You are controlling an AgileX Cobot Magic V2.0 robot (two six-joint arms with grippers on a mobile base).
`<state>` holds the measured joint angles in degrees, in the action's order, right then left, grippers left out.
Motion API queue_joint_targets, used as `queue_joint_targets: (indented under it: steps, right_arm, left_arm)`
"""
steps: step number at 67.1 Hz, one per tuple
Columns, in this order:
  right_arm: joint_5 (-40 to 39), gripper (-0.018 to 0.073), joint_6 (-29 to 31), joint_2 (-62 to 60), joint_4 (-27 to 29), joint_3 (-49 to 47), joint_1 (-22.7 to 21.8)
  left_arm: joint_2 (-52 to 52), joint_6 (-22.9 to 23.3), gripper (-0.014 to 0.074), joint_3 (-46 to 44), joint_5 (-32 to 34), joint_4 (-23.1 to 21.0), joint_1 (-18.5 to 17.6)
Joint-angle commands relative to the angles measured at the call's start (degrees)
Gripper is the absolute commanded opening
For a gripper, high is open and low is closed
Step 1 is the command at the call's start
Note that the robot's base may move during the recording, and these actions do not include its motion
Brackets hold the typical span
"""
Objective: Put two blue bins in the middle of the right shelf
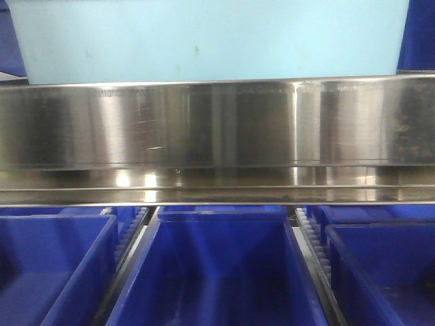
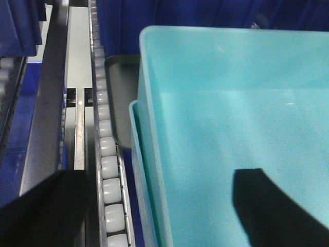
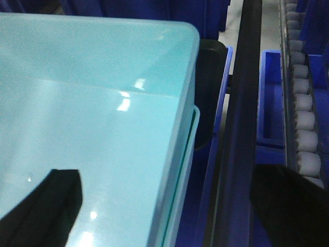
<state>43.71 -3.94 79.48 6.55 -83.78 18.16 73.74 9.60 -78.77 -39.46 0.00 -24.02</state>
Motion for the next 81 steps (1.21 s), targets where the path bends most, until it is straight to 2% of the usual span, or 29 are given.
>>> queue_joint_targets:
  steps: [1, 7, 35, 46, 53, 66, 73, 79, 81]
  right_arm:
    - [-0.29, 0.0564, 0.59, -1.55, -0.6, -0.19, -0.26]
    - [1.14, 0.0559, 0.59, -2.32, -0.6, -0.37, -0.26]
    - [10.18, 0.0559, 0.39, 0.88, -0.23, 0.46, -0.26]
    - [9.82, 0.0559, 0.39, 1.54, 1.41, 4.02, -0.26]
    - [8.83, 0.0559, 0.39, 1.54, 2.7, 7.07, -0.26]
    - [5.62, 0.0556, 0.39, 1.54, 5.12, 11.0, -0.26]
    - [5.39, 0.0476, 0.39, 1.54, 5.69, 11.26, -0.26]
    - [5.37, 0.0277, 0.39, 1.54, 5.69, 11.26, -0.26]
    - [5.51, 0.0204, 0.39, 1.54, 5.69, 11.26, -0.26]
  left_arm:
    - [-0.89, -0.36, 0.0557, -0.27, 1.39, 1.3, 0.08]
    - [-1.02, -0.36, 0.0586, -0.27, 0.67, 1.3, 0.08]
    - [3.93, -0.36, 0.058, -0.27, -8.5, 2.31, 0.33]
    - [6.36, -0.36, 0.058, 0.8, -11.83, 1.66, 0.33]
    - [7.17, -0.49, 0.058, 1.78, -12.38, 0.0, 0.33]
    - [8.17, -0.49, 0.058, 2.88, -12.88, -0.33, 0.33]
    - [8.15, -0.49, 0.0542, 2.88, -13.18, -0.89, 0.33]
    - [8.15, -0.49, 0.0412, 2.88, -13.18, -0.91, 0.33]
    - [8.15, -0.49, 0.0336, 2.88, -13.18, -0.91, 0.33]
